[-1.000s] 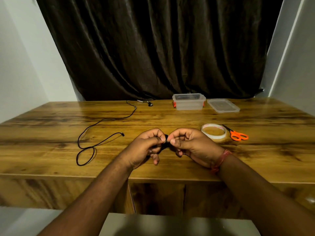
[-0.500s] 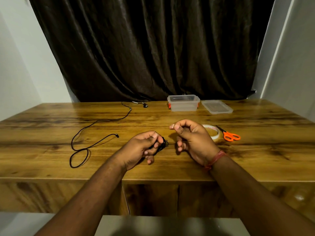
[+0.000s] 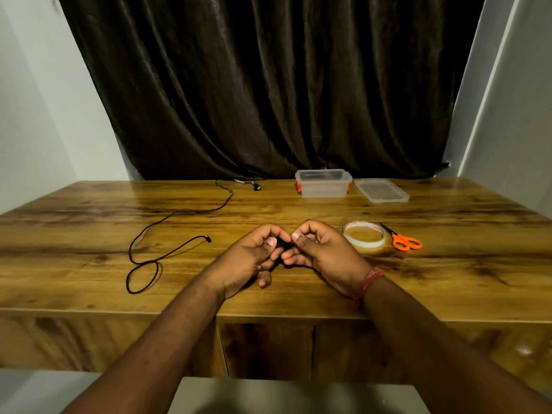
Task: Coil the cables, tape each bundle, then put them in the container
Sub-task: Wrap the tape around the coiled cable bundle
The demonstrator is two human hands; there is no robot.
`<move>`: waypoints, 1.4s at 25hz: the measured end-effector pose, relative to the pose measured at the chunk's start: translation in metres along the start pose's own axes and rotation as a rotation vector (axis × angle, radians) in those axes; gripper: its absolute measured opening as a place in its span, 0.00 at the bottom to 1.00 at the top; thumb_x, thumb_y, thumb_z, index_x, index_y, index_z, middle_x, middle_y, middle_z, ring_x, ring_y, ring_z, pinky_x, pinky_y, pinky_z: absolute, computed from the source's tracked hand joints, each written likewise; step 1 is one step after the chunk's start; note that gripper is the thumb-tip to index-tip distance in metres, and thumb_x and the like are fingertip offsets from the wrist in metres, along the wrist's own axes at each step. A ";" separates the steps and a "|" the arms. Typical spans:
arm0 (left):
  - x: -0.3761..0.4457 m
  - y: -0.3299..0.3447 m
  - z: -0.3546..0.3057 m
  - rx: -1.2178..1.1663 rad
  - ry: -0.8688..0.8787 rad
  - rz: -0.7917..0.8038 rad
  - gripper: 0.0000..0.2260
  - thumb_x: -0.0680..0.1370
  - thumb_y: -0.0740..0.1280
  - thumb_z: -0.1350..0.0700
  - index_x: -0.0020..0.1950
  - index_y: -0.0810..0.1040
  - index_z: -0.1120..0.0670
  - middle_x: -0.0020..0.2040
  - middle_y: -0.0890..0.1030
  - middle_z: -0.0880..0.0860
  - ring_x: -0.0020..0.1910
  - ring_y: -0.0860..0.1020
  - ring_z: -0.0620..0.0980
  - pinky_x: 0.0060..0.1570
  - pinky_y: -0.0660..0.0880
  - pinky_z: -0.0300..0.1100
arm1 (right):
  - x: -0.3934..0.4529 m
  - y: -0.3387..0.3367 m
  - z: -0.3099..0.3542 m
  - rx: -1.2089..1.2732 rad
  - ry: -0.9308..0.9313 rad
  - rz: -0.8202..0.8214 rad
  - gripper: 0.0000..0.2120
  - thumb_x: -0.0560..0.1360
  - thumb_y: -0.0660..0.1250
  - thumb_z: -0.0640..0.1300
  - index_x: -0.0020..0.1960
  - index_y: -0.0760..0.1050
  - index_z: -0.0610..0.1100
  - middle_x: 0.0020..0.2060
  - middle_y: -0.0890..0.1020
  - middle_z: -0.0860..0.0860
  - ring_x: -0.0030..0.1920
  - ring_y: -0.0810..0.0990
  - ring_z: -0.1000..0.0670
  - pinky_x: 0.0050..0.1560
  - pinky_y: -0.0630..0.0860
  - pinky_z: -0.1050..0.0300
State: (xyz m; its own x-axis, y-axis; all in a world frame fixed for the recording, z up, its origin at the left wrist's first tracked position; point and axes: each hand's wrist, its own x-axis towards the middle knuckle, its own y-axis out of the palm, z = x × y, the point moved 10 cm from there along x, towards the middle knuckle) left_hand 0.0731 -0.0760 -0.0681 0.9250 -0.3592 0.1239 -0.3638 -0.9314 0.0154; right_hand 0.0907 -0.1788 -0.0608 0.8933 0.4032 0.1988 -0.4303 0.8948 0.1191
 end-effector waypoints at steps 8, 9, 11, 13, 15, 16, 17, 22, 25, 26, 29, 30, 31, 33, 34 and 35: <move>0.001 -0.006 0.000 -0.111 0.009 -0.058 0.03 0.82 0.57 0.65 0.54 0.69 0.59 0.34 0.75 0.54 0.25 0.66 0.44 0.23 0.69 0.39 | 0.000 -0.007 0.000 0.035 0.010 -0.062 0.05 0.81 0.59 0.36 0.48 0.70 0.37 0.38 0.80 0.40 0.36 0.82 0.48 0.43 0.82 0.54; 0.001 -0.007 0.000 -0.111 0.010 -0.063 0.03 0.82 0.57 0.65 0.53 0.69 0.59 0.35 0.75 0.55 0.25 0.66 0.45 0.23 0.70 0.39 | 0.000 -0.008 0.000 0.036 0.009 -0.068 0.05 0.81 0.59 0.37 0.48 0.70 0.36 0.38 0.80 0.40 0.36 0.82 0.48 0.42 0.82 0.54; 0.001 -0.007 0.000 -0.122 0.013 -0.065 0.03 0.82 0.58 0.65 0.53 0.69 0.60 0.35 0.75 0.55 0.26 0.67 0.45 0.24 0.70 0.39 | 0.001 -0.010 -0.001 0.045 0.010 -0.077 0.04 0.81 0.59 0.37 0.49 0.70 0.36 0.38 0.80 0.40 0.36 0.82 0.48 0.42 0.82 0.54; 0.002 -0.007 -0.001 -0.134 0.017 -0.064 0.03 0.82 0.58 0.65 0.52 0.69 0.60 0.35 0.76 0.55 0.26 0.68 0.45 0.24 0.71 0.39 | 0.002 -0.011 -0.003 0.051 0.016 -0.083 0.04 0.81 0.59 0.37 0.49 0.70 0.36 0.38 0.80 0.39 0.36 0.82 0.48 0.41 0.82 0.55; 0.002 -0.007 -0.001 -0.144 0.020 -0.060 0.03 0.82 0.58 0.66 0.52 0.69 0.60 0.35 0.76 0.55 0.26 0.68 0.44 0.24 0.70 0.40 | 0.002 -0.011 -0.004 0.052 0.019 -0.079 0.04 0.81 0.59 0.37 0.50 0.71 0.36 0.38 0.79 0.39 0.36 0.82 0.48 0.40 0.82 0.55; 0.002 -0.007 -0.001 -0.146 0.021 -0.060 0.03 0.82 0.58 0.66 0.52 0.69 0.60 0.35 0.76 0.54 0.26 0.68 0.44 0.24 0.70 0.40 | 0.003 -0.010 -0.004 0.055 0.017 -0.078 0.04 0.81 0.60 0.37 0.50 0.71 0.36 0.38 0.79 0.39 0.36 0.82 0.48 0.40 0.82 0.55; 0.003 -0.008 0.000 -0.144 0.021 -0.063 0.04 0.82 0.58 0.67 0.52 0.69 0.60 0.36 0.76 0.54 0.27 0.68 0.44 0.25 0.70 0.40 | 0.003 -0.010 -0.004 0.059 0.013 -0.081 0.04 0.81 0.60 0.37 0.50 0.71 0.36 0.38 0.79 0.39 0.36 0.82 0.48 0.40 0.82 0.55; 0.003 -0.011 0.003 -0.075 0.024 -0.095 0.04 0.83 0.56 0.66 0.52 0.69 0.60 0.36 0.75 0.53 0.27 0.65 0.44 0.26 0.66 0.38 | -0.003 -0.027 0.008 -0.257 -0.073 -0.246 0.05 0.80 0.64 0.38 0.47 0.76 0.39 0.40 0.81 0.39 0.32 0.81 0.47 0.36 0.82 0.51; 0.005 -0.011 0.004 -0.057 0.025 -0.096 0.04 0.83 0.56 0.66 0.53 0.69 0.59 0.37 0.75 0.54 0.27 0.65 0.44 0.27 0.66 0.38 | -0.014 -0.011 0.038 -0.828 -0.325 -0.295 0.04 0.78 0.66 0.41 0.48 0.79 0.44 0.41 0.80 0.48 0.37 0.80 0.52 0.39 0.75 0.66; 0.005 -0.011 0.004 -0.057 0.028 -0.098 0.04 0.83 0.56 0.67 0.53 0.68 0.59 0.37 0.75 0.54 0.26 0.65 0.44 0.27 0.66 0.39 | -0.017 0.001 0.045 -0.982 -0.416 -0.280 0.04 0.78 0.66 0.42 0.49 0.79 0.45 0.43 0.79 0.51 0.41 0.77 0.54 0.41 0.71 0.68; 0.006 -0.013 0.003 -0.038 0.027 -0.116 0.05 0.83 0.57 0.67 0.56 0.67 0.58 0.37 0.76 0.54 0.26 0.66 0.44 0.27 0.66 0.39 | -0.021 0.011 0.051 -1.137 -0.524 -0.288 0.06 0.79 0.65 0.43 0.53 0.80 0.45 0.47 0.78 0.52 0.45 0.75 0.55 0.46 0.70 0.62; 0.007 -0.013 0.004 -0.031 0.025 -0.118 0.05 0.83 0.57 0.67 0.56 0.67 0.58 0.37 0.77 0.55 0.26 0.66 0.45 0.27 0.67 0.39 | -0.022 0.011 0.052 -1.157 -0.536 -0.301 0.07 0.79 0.64 0.44 0.53 0.80 0.45 0.47 0.78 0.52 0.45 0.76 0.53 0.46 0.72 0.60; 0.006 -0.013 0.003 -0.027 0.028 -0.116 0.05 0.83 0.57 0.67 0.55 0.67 0.58 0.37 0.77 0.55 0.26 0.66 0.45 0.27 0.67 0.39 | -0.022 0.012 0.052 -1.189 -0.544 -0.308 0.07 0.79 0.64 0.44 0.53 0.80 0.45 0.47 0.78 0.51 0.45 0.77 0.52 0.45 0.74 0.58; 0.006 -0.011 0.003 -0.023 0.038 -0.111 0.04 0.83 0.57 0.67 0.53 0.69 0.59 0.37 0.76 0.55 0.27 0.66 0.44 0.27 0.68 0.39 | -0.021 0.016 0.051 -1.256 -0.551 -0.292 0.08 0.79 0.63 0.44 0.53 0.80 0.45 0.46 0.77 0.50 0.43 0.77 0.50 0.43 0.75 0.55; 0.006 -0.011 0.003 -0.021 0.042 -0.111 0.04 0.83 0.57 0.67 0.52 0.69 0.59 0.37 0.75 0.55 0.27 0.66 0.44 0.28 0.68 0.39 | -0.021 0.019 0.050 -1.282 -0.552 -0.277 0.08 0.79 0.63 0.44 0.53 0.79 0.45 0.46 0.77 0.50 0.43 0.77 0.50 0.42 0.74 0.55; 0.006 -0.010 0.003 -0.017 0.045 -0.111 0.04 0.83 0.56 0.66 0.52 0.69 0.59 0.37 0.75 0.55 0.27 0.66 0.44 0.29 0.68 0.39 | -0.020 0.021 0.049 -1.304 -0.553 -0.263 0.08 0.79 0.63 0.44 0.53 0.79 0.44 0.45 0.77 0.50 0.42 0.77 0.49 0.41 0.74 0.56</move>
State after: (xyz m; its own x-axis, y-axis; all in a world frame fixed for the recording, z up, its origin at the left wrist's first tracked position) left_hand 0.0823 -0.0687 -0.0704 0.9541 -0.2504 0.1645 -0.2614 -0.9640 0.0487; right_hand 0.0573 -0.1777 -0.0144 0.6325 0.3478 0.6921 0.4296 0.5860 -0.6871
